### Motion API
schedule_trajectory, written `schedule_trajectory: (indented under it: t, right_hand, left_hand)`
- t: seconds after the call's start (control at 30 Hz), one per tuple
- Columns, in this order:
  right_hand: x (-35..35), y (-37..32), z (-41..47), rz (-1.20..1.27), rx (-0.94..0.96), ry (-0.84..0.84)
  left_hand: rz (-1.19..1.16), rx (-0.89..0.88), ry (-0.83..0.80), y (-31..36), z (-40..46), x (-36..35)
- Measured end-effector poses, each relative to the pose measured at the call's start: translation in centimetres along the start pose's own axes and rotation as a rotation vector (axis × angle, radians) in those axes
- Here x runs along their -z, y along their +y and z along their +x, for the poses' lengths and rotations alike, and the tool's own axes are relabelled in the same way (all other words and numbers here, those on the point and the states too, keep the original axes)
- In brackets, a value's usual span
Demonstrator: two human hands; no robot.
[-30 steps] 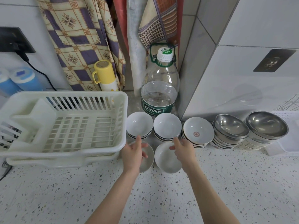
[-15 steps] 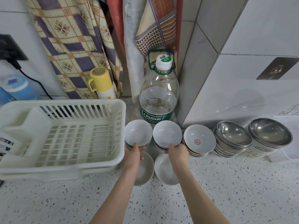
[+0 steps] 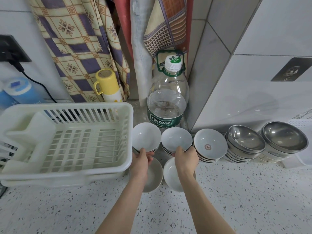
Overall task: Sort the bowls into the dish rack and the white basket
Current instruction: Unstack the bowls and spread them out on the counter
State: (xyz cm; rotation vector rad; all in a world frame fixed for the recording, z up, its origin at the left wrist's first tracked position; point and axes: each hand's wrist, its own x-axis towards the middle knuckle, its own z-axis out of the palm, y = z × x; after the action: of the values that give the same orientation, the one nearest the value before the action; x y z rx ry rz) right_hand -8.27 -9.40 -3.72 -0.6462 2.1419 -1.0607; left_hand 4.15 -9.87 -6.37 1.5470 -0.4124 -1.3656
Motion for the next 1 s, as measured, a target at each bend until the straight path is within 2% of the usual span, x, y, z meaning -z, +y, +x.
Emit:
schedule_trajectory:
  t: [0.47, 0.73, 1.0]
  right_hand:
    - [1.9, 1.7, -2.3, 0.236, 0.111, -0.003]
    - [4.9, 3.0, -3.5, 0.393, 0.123, 0.086]
    - [8.9, 4.7, -5.5, 0.438, 0.116, 0.082]
  left_hand:
    - [-0.103, 0.016, -0.108, 0.3, -1.6, 0.7]
    - [-0.103, -0.099, -0.156, 0.5, -4.0, 1.0]
    - [-0.03, -0.182, -0.227, -1.3, -8.1, 2.4]
